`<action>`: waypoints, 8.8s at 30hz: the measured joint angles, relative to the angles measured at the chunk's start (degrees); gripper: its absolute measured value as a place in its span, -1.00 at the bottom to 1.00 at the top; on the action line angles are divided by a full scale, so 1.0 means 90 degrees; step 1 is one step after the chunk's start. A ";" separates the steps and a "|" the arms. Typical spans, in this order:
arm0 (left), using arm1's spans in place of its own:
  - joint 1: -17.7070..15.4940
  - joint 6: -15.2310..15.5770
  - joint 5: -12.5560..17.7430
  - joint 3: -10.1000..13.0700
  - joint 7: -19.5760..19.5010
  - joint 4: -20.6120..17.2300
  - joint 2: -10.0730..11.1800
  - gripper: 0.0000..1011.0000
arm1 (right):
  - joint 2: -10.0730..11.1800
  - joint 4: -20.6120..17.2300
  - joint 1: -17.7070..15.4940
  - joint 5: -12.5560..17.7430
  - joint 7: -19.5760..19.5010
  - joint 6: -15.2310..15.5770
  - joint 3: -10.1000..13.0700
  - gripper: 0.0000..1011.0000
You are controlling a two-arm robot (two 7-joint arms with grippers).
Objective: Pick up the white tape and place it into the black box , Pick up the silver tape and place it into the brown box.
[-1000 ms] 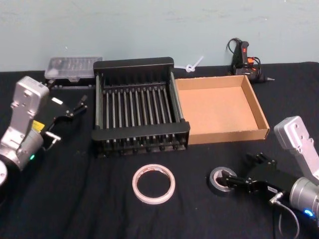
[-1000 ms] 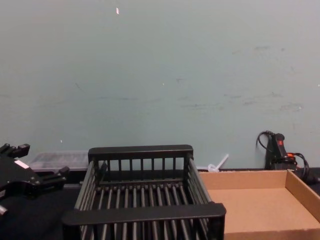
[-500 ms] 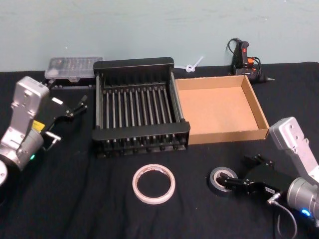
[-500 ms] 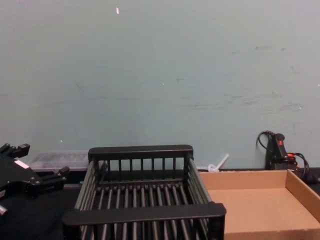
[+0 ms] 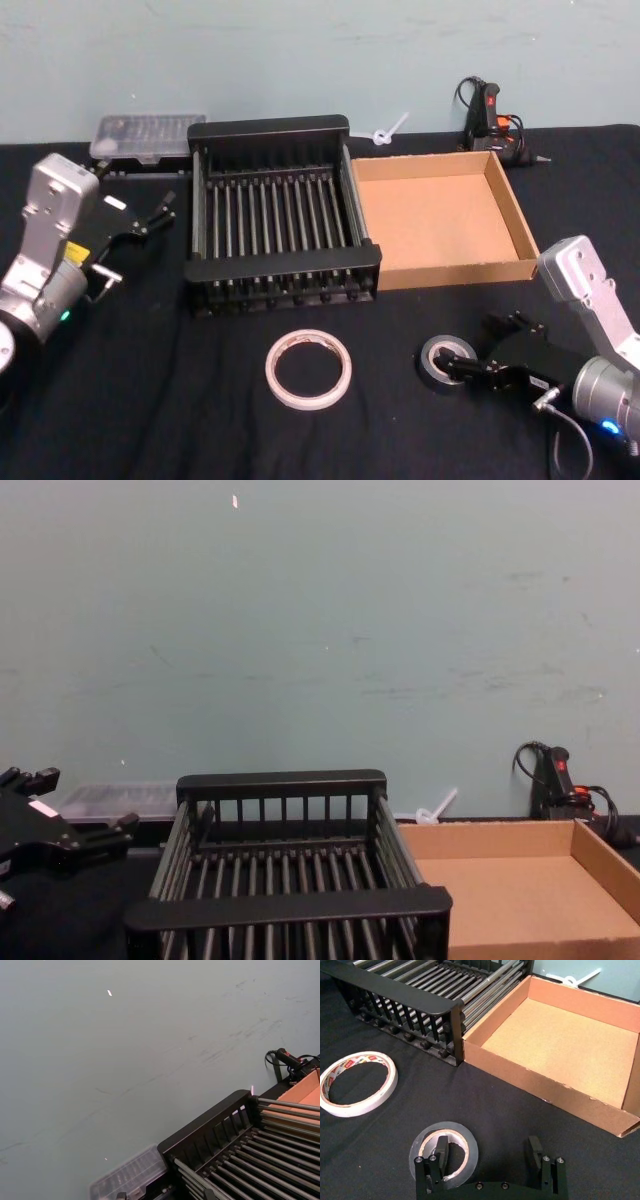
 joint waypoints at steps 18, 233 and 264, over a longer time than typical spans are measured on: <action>0.0000 0.0000 0.0000 0.0000 0.0000 0.0000 0.0000 0.98 | 0.0011 -0.0003 -0.0005 0.0021 -0.0002 -0.0004 -0.0004 0.45; 0.0000 0.0000 0.0000 0.0000 0.0000 0.0000 0.0000 0.98 | 0.0027 0.1004 0.0955 -0.0010 0.1343 -0.1623 -0.0423 0.98; 0.0000 0.0000 0.0000 0.0000 0.0000 0.0000 0.0000 0.98 | -0.0570 0.2023 0.2484 -0.0225 0.2169 -0.1676 -0.2019 0.98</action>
